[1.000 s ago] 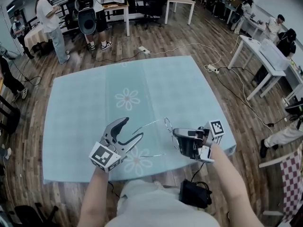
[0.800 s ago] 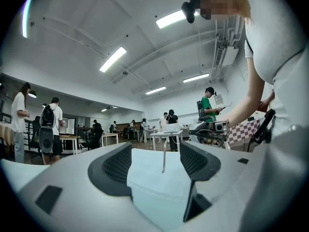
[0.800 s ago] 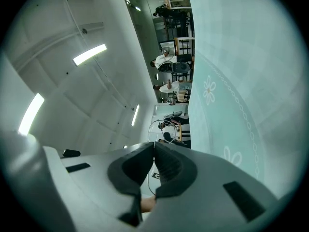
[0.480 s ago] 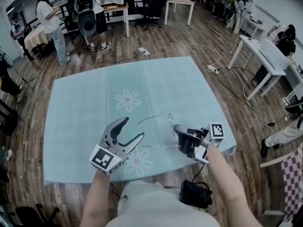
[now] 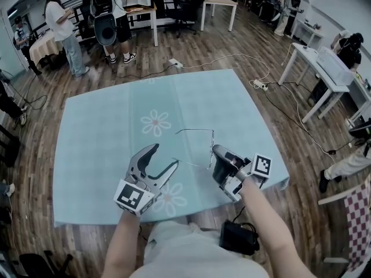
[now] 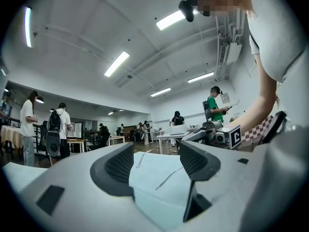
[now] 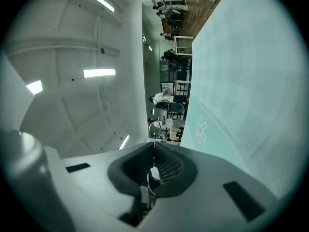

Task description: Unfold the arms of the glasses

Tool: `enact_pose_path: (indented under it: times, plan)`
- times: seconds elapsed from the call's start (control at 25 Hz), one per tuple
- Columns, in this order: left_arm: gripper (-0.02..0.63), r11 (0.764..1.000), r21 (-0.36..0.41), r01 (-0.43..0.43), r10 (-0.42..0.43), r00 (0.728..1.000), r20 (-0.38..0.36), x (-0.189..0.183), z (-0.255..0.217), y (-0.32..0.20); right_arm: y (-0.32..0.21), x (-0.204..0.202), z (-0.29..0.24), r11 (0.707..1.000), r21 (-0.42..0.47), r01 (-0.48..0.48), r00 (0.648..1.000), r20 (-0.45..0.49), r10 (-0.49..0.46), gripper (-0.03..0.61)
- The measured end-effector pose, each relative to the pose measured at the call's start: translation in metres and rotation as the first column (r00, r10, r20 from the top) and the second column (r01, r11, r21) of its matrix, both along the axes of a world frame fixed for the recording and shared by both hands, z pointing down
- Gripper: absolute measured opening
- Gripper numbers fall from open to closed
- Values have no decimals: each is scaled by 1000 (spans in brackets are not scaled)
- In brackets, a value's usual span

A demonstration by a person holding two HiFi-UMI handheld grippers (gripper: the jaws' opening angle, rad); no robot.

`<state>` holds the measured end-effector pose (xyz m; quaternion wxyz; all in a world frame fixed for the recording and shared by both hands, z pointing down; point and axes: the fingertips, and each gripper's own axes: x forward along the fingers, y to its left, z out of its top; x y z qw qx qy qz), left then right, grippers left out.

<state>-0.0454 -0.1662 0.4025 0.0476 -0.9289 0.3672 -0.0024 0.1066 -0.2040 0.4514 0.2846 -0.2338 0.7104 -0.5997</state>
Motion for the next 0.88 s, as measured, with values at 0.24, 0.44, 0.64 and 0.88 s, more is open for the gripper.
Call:
enact_pose_path:
  times: [0.24,0.44,0.64,0.88]
  plan:
    - [245,999,-10,42,-42,999,6,2,2,0,-4,-3,-6,995,12,-100,995,-25,101,10]
    - [55,994,-28,102,-102,995,-21,3,2,-1,-2,-7,-15,990,27,-139,990,-20,140,10]
    - [8,990,-50,132,-133,991,-23,5,5,0,3,-17,-15,990,19,-142,990,5,142,10]
    - [8,984,-77,158,-161,986,-42,2,6,3,3,-16,-15,977,6,-213,976,45,212,9]
